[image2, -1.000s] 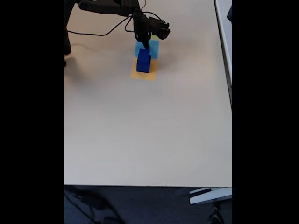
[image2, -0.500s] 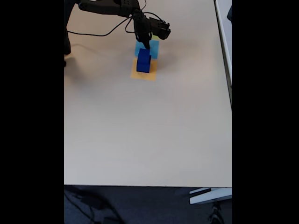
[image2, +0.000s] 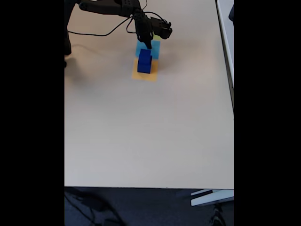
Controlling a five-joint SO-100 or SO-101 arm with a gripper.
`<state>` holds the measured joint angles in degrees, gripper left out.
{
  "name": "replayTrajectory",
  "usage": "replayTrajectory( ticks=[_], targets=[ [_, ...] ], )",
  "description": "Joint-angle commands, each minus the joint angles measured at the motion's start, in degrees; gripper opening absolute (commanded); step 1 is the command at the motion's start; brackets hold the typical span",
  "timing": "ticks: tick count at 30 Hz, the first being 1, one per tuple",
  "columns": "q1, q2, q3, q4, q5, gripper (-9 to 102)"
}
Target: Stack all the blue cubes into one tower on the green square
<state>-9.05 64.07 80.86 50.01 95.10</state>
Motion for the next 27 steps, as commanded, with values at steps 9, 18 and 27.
replayTrajectory(
  ticks=[9,18,27],
  targets=[
    [0.44,0.88,-1.41,-1.05,0.44,8],
    [0.44,0.62,-1.14,-1.05,1.32,3],
    [0.44,0.79,-0.70,-1.05,2.90,0]
  ],
)
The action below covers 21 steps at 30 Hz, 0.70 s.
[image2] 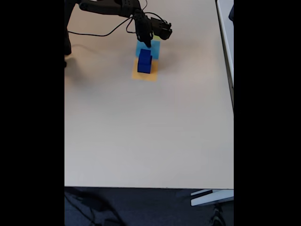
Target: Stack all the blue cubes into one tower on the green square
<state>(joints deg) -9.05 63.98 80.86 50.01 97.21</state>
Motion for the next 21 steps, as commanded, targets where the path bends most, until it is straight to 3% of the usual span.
replayTrajectory(
  ticks=[1,11,21],
  targets=[
    [0.44,1.23,-0.62,-1.05,0.88,0],
    [-1.41,6.68,-0.70,0.26,4.31,0],
    [-4.48,8.35,-6.06,6.59,11.16,0]
  ],
)
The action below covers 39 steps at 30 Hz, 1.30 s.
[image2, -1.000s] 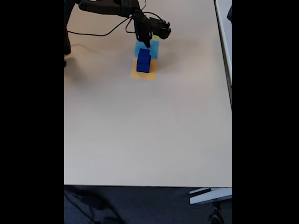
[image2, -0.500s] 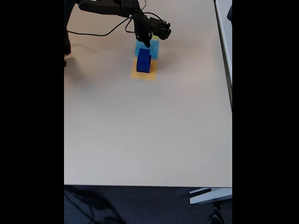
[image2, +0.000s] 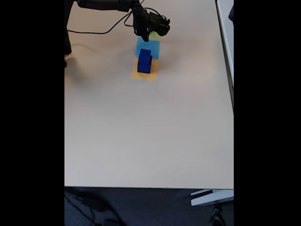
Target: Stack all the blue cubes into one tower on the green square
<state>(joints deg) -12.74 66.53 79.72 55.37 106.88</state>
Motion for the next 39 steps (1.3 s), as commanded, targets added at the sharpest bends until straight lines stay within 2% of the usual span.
replayTrajectory(
  ticks=[1,18,39],
  targets=[
    [-0.97,5.80,-5.54,1.67,1.85,0],
    [-3.16,3.34,-17.58,6.59,8.26,0],
    [-7.03,-3.08,-20.48,6.77,11.34,0]
  ],
)
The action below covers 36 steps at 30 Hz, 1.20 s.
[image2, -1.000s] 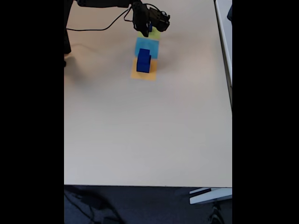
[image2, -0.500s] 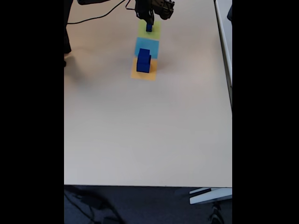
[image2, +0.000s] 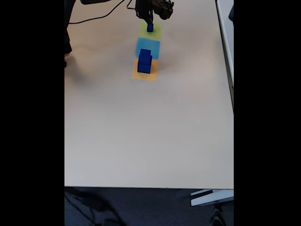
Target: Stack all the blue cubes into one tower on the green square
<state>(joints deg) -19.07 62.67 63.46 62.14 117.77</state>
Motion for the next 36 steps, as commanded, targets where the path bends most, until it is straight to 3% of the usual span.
replayTrajectory(
  ticks=[1,36],
  targets=[
    [-0.79,0.62,-4.48,0.00,0.53,0],
    [-1.85,-4.48,-7.21,-1.14,1.05,0]
  ],
)
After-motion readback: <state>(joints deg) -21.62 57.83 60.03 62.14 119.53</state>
